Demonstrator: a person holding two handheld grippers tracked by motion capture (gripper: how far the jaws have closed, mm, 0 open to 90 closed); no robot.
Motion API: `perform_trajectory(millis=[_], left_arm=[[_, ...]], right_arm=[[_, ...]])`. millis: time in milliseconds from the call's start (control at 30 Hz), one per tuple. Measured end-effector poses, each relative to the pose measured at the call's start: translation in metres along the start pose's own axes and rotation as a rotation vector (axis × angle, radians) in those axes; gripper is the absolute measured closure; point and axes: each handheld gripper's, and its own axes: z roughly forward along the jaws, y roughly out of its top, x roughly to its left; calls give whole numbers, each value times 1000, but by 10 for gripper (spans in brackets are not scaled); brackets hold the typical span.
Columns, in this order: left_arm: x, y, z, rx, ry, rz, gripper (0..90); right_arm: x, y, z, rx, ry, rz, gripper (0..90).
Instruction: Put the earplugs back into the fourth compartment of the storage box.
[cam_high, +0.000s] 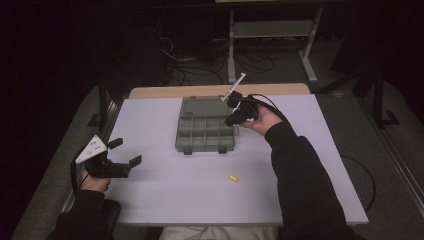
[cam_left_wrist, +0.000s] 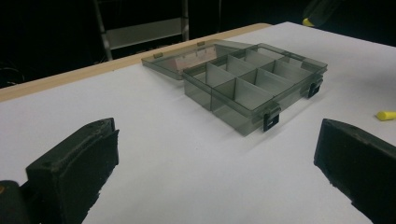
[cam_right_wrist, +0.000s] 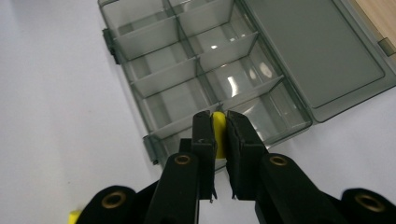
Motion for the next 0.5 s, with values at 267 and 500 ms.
perform_trajectory(millis=[267, 500], left_arm=[[0, 0, 0, 3, -4, -1, 0], [0, 0, 1, 3, -9, 1, 0]], right_arm=[[-20, 7, 14, 12, -9, 29, 811], [-29, 8, 31, 16, -5, 43, 811]])
